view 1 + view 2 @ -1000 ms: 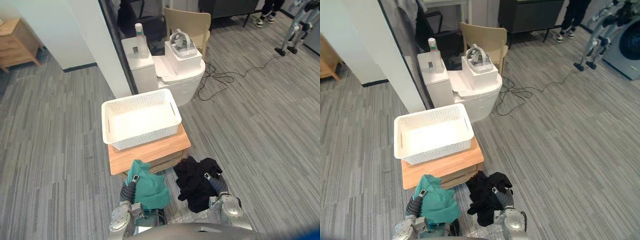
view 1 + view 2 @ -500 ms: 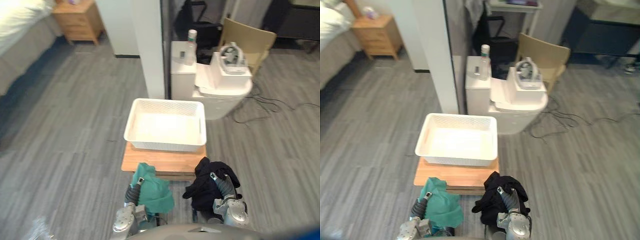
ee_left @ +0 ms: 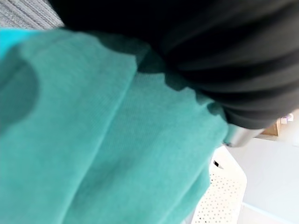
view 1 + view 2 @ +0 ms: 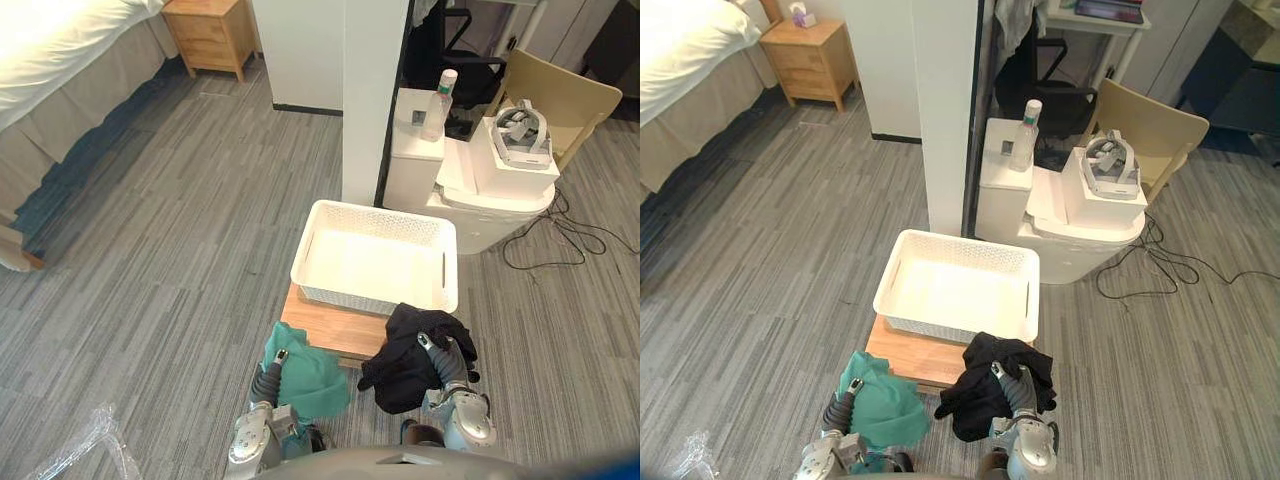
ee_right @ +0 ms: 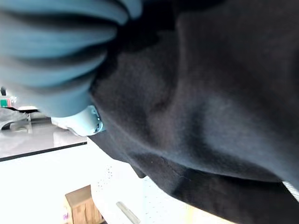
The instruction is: Tidy the bed and pick cloth on bed and put in laundry
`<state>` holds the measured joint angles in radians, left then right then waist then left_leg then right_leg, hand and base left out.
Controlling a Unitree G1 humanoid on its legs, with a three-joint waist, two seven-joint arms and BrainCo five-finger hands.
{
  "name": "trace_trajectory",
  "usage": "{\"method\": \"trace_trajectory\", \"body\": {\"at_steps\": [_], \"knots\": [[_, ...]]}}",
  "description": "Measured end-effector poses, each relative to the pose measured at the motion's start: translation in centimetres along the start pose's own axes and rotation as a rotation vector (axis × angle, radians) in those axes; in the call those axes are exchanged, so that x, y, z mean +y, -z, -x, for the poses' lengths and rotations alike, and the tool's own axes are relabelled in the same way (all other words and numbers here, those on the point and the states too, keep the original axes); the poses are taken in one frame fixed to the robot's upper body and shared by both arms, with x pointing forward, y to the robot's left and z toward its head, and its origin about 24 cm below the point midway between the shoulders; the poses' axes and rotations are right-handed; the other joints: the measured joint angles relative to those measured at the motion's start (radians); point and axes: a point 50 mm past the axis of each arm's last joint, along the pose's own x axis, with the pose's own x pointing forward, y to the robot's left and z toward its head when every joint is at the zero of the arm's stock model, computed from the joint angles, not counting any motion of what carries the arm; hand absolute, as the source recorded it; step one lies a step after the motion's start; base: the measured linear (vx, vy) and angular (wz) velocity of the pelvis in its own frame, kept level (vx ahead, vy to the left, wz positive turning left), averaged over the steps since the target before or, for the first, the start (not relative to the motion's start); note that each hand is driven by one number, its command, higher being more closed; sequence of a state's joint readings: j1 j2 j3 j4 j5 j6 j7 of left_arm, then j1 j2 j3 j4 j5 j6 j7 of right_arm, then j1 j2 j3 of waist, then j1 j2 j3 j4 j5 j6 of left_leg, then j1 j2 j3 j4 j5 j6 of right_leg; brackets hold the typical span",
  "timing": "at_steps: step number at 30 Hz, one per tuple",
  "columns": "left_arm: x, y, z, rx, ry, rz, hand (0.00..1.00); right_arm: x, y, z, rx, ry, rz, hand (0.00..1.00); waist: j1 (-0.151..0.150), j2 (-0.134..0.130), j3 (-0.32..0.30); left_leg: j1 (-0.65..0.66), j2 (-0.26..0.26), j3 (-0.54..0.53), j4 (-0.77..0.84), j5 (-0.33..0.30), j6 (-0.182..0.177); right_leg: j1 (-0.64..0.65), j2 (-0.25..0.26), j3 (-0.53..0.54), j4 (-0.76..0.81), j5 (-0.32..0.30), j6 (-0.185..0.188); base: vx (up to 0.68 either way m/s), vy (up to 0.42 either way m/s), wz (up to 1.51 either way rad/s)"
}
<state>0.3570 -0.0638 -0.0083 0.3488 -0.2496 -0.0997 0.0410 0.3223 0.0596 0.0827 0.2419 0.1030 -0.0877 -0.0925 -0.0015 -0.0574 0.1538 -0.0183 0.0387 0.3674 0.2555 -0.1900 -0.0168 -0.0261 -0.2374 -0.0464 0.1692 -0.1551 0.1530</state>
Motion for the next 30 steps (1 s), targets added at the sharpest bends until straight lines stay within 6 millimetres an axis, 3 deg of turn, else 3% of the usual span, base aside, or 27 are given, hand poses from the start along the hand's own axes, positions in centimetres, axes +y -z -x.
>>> {"method": "trace_trajectory", "body": {"at_steps": [2, 5, 7, 11, 14, 18, 21, 22, 27, 30], "knots": [[-0.4, -0.2, 0.3, -0.015, 0.03, -0.008, 1.0, -0.1, 0.0, 0.0, -0.002, 0.004, 0.002, 1.0, -0.01, 0.011, -0.007, 0.0, 0.003, 0.003, -0.019, -0.028, 0.017, 0.001, 0.007, -0.007, -0.02, 0.018, 0.004, -0.01, 0.109, -0.03], [-0.7, -0.8, 0.3, -0.04, 0.075, -0.023, 1.0, 0.4, -1.0, -0.1, -0.043, -0.011, -0.008, 1.0, -0.009, -0.012, -0.011, 0.0, -0.011, 0.034, -0.028, -0.037, 0.026, 0.006, -0.004, 0.009, -0.067, 0.072, 0.014, -0.02, 0.156, -0.25], [-0.5, -1.1, 0.1, -0.048, 0.076, -0.055, 1.0, 1.0, -2.8, -0.5, -0.112, -0.038, -0.009, 1.0, -0.005, -0.033, -0.02, 0.0, -0.005, 0.087, -0.041, -0.038, 0.03, -0.035, 0.006, 0.039, -0.059, 0.104, -0.005, -0.04, 0.182, -0.59], [0.9, -1.5, 0.1, -0.05, 0.057, -0.106, 1.0, 2.1, -6.9, -2.0, -0.267, -0.073, -0.001, 1.0, -0.01, -0.045, -0.02, 0.002, 0.028, 0.162, -0.046, -0.038, 0.036, -0.127, 0.046, -0.031, 0.14, 0.038, -0.047, -0.01, 0.034, -0.69], [1.0, -1.7, 0.1, -0.056, 0.055, -0.11, 1.0, 2.4, -10.6, -2.7, -0.407, -0.063, 0.01, 1.0, -0.008, -0.053, -0.026, 0.004, 0.028, 0.181, -0.038, -0.035, 0.035, -0.092, 0.062, -0.074, 0.059, 0.019, -0.049, 0.04, -0.052, -0.28], [0.4, -1.4, 0.1, -0.052, 0.052, -0.064, 1.0, 2.4, -14.8, -3.4, -0.558, -0.059, 0.072, 1.0, 0.005, -0.013, -0.007, 0.031, 0.039, 0.17, -0.067, -0.014, 0.037, 0.003, 0.098, -0.056, -0.127, 0.111, -0.051, 0.04, -0.064, -0.29], [0.4, -1.2, 0.2, -0.043, 0.043, -0.026, 1.0, 3.1, -17.5, -3.5, -0.652, -0.086, 0.096, 1.0, 0.015, -0.012, -0.008, 0.078, 0.037, 0.164, -0.102, -0.008, 0.028, 0.059, 0.105, -0.051, -0.188, 0.134, -0.053, 0.01, -0.035, -0.2], [0.4, -1.2, 0.2, -0.043, 0.041, -0.019, 1.0, 3.8, -19.0, -3.4, -0.707, -0.115, 0.11, 1.0, 0.012, -0.012, -0.008, 0.089, 0.033, 0.155, -0.114, -0.006, 0.024, 0.073, 0.106, -0.051, -0.203, 0.143, -0.052, 0.0, 0.0, 0.0], [0.5, -1.0, 0.2, -0.033, 0.037, -0.015, 1.0, 6.2, -23.0, -3.2, -0.84, -0.204, 0.151, 1.0, 0.017, -0.013, -0.008, 0.089, 0.026, 0.132, -0.116, -0.004, 0.026, 0.095, 0.106, -0.056, -0.241, 0.175, -0.044, -0.04, -0.007, 0.06], [0.8, -0.9, 0.2, -0.029, 0.028, 0.0, 1.0, 9.2, -25.1, -3.4, -0.892, -0.296, 0.191, 1.0, 0.023, -0.013, -0.008, 0.089, 0.013, 0.108, -0.124, 0.003, 0.037, 0.107, 0.096, -0.076, -0.246, 0.182, -0.038, -0.08, -0.01, 0.23]]}}
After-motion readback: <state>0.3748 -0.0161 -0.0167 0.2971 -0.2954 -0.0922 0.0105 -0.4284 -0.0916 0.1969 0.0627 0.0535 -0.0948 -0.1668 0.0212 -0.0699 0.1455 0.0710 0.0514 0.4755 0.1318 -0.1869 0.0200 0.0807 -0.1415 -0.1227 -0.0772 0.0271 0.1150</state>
